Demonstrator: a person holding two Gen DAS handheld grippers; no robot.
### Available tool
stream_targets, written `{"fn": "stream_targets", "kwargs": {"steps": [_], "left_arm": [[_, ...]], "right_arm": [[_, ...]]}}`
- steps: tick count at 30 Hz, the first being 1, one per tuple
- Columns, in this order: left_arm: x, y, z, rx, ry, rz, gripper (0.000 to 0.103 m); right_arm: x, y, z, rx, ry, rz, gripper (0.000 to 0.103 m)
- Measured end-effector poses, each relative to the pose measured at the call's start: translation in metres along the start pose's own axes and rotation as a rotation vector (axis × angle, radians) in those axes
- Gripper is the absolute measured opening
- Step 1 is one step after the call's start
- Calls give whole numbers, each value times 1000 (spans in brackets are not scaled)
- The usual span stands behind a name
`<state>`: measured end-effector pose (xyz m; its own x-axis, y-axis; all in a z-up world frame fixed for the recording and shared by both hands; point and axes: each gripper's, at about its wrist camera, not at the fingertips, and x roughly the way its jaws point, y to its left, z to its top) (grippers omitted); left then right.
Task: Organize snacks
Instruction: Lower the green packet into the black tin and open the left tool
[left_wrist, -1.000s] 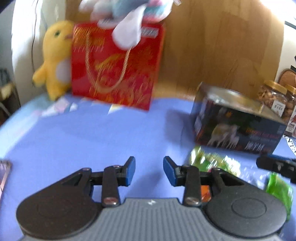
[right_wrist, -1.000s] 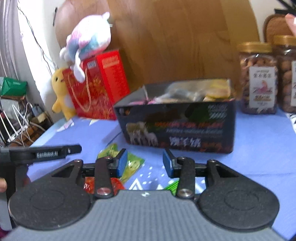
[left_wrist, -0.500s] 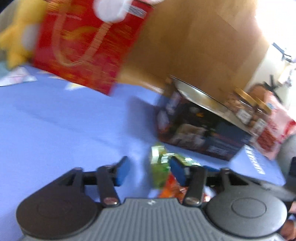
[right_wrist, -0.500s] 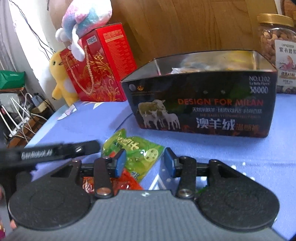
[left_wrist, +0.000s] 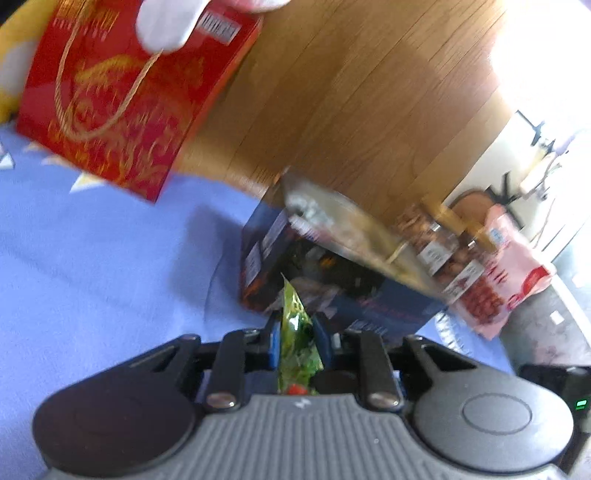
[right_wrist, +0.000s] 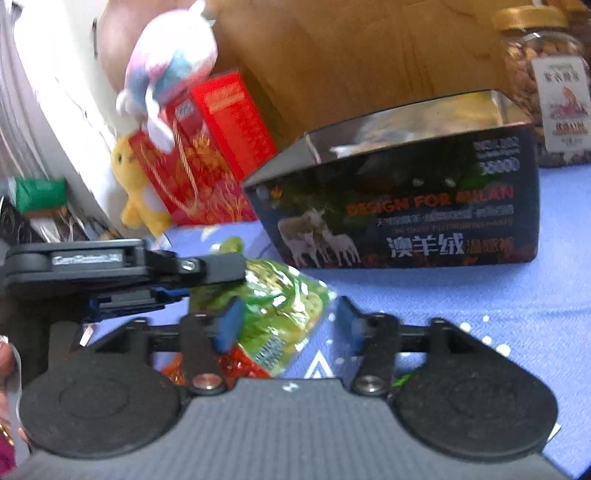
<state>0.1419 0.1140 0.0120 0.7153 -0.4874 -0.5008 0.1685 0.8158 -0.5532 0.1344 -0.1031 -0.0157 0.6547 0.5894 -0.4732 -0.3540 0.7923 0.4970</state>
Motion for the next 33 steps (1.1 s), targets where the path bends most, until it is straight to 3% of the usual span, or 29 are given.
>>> {"fn": "stream_targets", "kwargs": {"steps": [3,4,5,7,9,13,16,20,23,27,30,33], "left_arm": [[-12,-7,9,-10,-28,-45,18],[-11,-11,11,-8,-30,-49,18],[-11,-14,13,-10,-27,-60,18],[-10,-19,17,-16,-25,-79,18],[-9,-25,21,-9,-32,-89,17],[9,-43,34,21,-18,-107,12],[30,-62,48,70,-36,-100,9],[49,-69,71,70,-71,-81,8],[63,-67,84,93,-109,18,7],[76,-57,96,54,-105,93,7],[66,-55,92,56,-101,42,8],[39,-60,71,147,-115,23,14]], "right_arm": [[-7,0,1,2,-20,71,88],[-9,2,2,-11,-29,94,80],[-12,5,2,-26,-33,119,68],[-20,12,3,-72,-71,124,28],[-31,22,3,-142,-150,86,5],[-47,31,12,-210,-300,28,4],[-41,31,27,-243,-332,-42,5],[-48,5,34,-177,-419,-111,9],[-46,-15,39,-112,-404,-172,9],[-42,-33,45,3,-355,-119,9],[-47,-30,44,-20,-358,-108,10],[-49,-23,41,-66,-318,-42,19]]}}
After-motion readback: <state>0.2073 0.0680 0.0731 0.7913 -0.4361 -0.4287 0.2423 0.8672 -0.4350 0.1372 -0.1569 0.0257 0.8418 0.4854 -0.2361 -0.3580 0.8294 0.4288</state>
